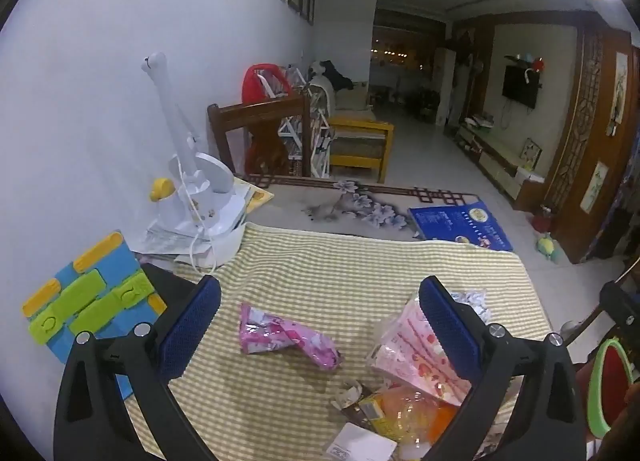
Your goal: Collect trash
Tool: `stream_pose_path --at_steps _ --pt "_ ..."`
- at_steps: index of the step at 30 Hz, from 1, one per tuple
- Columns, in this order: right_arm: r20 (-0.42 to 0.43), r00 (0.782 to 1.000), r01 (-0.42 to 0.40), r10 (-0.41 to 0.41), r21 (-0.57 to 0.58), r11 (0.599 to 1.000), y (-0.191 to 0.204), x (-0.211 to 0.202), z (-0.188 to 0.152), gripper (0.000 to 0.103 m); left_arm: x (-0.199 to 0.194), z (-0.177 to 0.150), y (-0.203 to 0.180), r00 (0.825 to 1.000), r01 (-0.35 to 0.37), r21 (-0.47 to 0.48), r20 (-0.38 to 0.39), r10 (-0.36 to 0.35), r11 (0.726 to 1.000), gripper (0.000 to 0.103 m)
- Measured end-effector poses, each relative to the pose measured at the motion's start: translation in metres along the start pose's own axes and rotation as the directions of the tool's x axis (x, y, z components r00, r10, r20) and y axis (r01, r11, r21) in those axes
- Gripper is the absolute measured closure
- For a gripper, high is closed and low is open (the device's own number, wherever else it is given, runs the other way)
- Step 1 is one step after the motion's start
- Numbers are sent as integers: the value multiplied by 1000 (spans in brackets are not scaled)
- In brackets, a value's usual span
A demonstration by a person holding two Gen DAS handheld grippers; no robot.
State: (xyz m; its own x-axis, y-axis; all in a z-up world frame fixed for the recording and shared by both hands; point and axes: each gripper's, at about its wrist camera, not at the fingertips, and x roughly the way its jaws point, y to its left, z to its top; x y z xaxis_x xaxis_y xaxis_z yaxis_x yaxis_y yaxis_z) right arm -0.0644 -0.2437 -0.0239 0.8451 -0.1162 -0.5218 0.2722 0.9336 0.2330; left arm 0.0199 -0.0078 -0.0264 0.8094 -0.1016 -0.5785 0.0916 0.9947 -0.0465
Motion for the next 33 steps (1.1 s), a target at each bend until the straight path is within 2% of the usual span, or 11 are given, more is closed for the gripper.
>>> stream_pose_path --at_steps 8,13,21,33 --pt "5 1000 -25 25 -6 1000 1 -4 0 4 -5 -5 2 999 48 -21 8 -47 999 8" --pt "2 999 -54 54 -15 998 3 -6 1 4 -5 -6 -2 999 47 -4 6 -47 999 8" --pt "-9 990 -140 140 -16 990 5 -9 0 4 -7 -4 -4 999 50 13 15 -50 999 8" --pt "6 996 -93 93 -12 996 -1 -10 2 4 -16 -4 -6 999 27 36 39 -29 999 8"
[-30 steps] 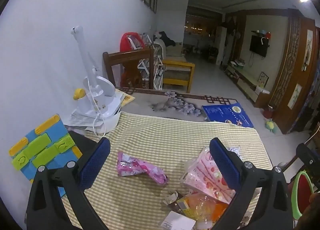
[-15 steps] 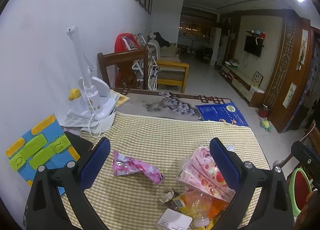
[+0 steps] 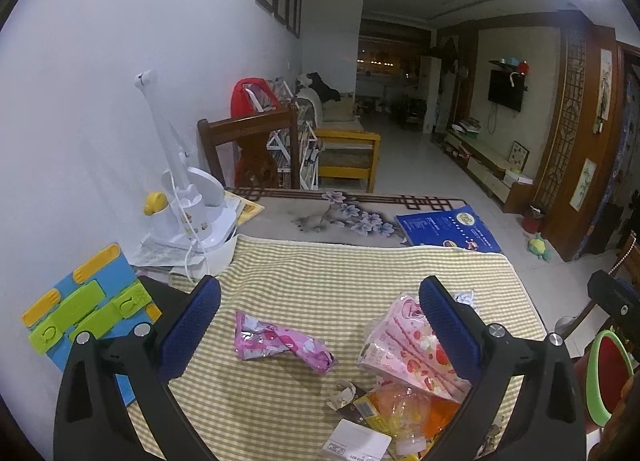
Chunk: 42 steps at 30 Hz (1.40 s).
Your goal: Collect trash
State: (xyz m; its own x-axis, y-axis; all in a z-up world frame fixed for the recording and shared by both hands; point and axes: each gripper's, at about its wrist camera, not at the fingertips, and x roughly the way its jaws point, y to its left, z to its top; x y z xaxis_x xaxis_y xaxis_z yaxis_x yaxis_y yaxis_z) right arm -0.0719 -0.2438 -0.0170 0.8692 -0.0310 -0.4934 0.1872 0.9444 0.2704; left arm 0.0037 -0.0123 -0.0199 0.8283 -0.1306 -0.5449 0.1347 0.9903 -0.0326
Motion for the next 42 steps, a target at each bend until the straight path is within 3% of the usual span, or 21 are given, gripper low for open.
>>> stream_pose_path --at_steps 11,42 --pt "-18 1000 -7 7 12 1000 1 8 -1 4 2 -4 5 1000 -27 -9 -1 27 1000 8" --pt "-28 999 -23 24 30 999 2 7 -5 4 3 -8 4 1000 -6 0 -1 6 1000 8"
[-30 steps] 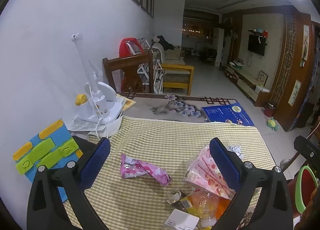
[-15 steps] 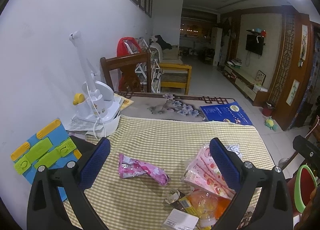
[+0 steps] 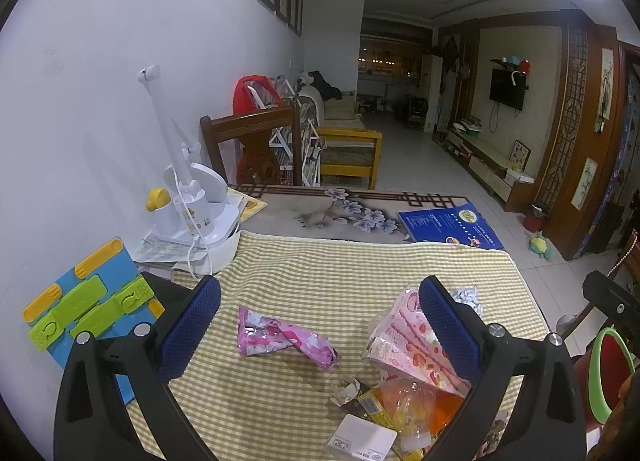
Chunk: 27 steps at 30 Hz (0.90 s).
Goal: Collect trash
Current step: 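Grasp a white carton with the left tool while the right tool grasps a snack bag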
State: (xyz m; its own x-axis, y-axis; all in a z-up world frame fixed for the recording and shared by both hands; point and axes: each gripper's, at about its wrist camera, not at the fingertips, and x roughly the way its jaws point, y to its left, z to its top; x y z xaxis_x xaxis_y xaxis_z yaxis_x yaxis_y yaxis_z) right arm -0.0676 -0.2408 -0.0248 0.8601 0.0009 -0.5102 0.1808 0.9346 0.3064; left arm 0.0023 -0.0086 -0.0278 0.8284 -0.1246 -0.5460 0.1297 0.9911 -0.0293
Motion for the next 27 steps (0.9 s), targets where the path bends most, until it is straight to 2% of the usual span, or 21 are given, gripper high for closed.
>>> stream_pose_path --at_steps 9,13,15,18,19,22,25,27 --pt "-14 1000 15 -15 -14 1000 0 0 -2 4 2 -8 11 1000 -15 34 -3 15 999 8" --pt "-38 999 35 -35 -19 999 -7 4 -6 4 15 -36 35 997 -1 60 -75 5 998 8" --pt "-72 997 40 -41 -15 999 -12 10 -11 4 26 -59 43 985 32 62 -169 -21 998 8" --pt "-112 992 57 -58 -10 998 -19 19 -18 4 40 -85 44 943 132 -17 -307 -131 991 9" --pt "-122 991 59 -59 -6 998 -21 21 -20 4 43 -93 37 924 174 -45 -337 -179 984 9" --pt "-155 987 53 -52 0 999 -26 26 -25 4 44 -105 17 900 258 -3 -362 -242 966 9" --pt "-175 983 47 -50 -22 999 -28 27 -28 4 31 -117 4 897 330 101 -343 -278 939 8" --pt "-199 979 37 -40 -18 999 -31 30 -29 4 30 -130 -4 905 329 192 -344 -251 924 8"
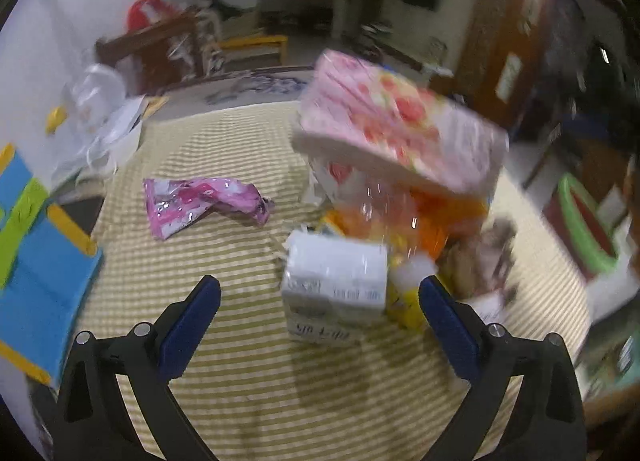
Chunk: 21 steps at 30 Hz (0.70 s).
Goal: Collect trash
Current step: 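Grasp a white carton with the left tool while the right tool grasps a snack bag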
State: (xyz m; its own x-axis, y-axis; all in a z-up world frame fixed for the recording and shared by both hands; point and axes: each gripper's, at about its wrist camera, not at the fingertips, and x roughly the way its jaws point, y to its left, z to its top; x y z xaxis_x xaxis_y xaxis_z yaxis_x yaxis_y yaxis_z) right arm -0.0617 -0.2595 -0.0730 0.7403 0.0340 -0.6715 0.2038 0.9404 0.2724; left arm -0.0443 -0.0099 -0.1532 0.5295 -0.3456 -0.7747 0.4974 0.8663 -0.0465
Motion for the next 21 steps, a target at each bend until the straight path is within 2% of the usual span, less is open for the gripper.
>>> stream_pose_path --at_steps 2,4,5,6,7,8,10,14,18,19,21 --pt "-27 1000 -14 14 1 1000 0 6 0 4 18 -4 -2 999 -27 32 -23 27 999 8" --pt "-53 998 -30 29 -15 999 4 14 0 4 33 1 1 999 -15 13 -40 16 1000 10" --pt "-73 997 -42 39 -35 999 8 19 1 4 41 3 4 999 0 -14 -42 0 1000 19" --pt "-90 995 -53 47 -59 997 13 24 1 4 46 6 7 999 6 -36 -46 -7 999 37" --pt "-102 993 -60 52 -76 995 17 28 2 4 52 7 9 998 15 -59 -55 -18 998 48" --pt "-119 991 -72 60 -101 992 22 33 2 4 57 9 13 997 35 -93 -70 -42 995 54" --pt "-151 986 -95 73 -145 985 31 42 2 4 59 11 19 997 46 -129 -62 -54 991 54" --pt "-212 974 -128 78 -232 964 53 63 -2 4 46 12 34 999 9 -160 -30 -14 987 54" --pt "-238 971 -112 31 -336 935 74 84 -12 6 32 14 51 1000 -16 -218 -5 15 976 54" --pt "-246 969 -102 11 -358 928 78 89 -15 12 27 16 55 1000 -26 -228 2 27 973 54" --pt "-258 966 -118 25 -352 928 79 90 -18 25 24 19 57 999 -44 -225 14 48 973 54"
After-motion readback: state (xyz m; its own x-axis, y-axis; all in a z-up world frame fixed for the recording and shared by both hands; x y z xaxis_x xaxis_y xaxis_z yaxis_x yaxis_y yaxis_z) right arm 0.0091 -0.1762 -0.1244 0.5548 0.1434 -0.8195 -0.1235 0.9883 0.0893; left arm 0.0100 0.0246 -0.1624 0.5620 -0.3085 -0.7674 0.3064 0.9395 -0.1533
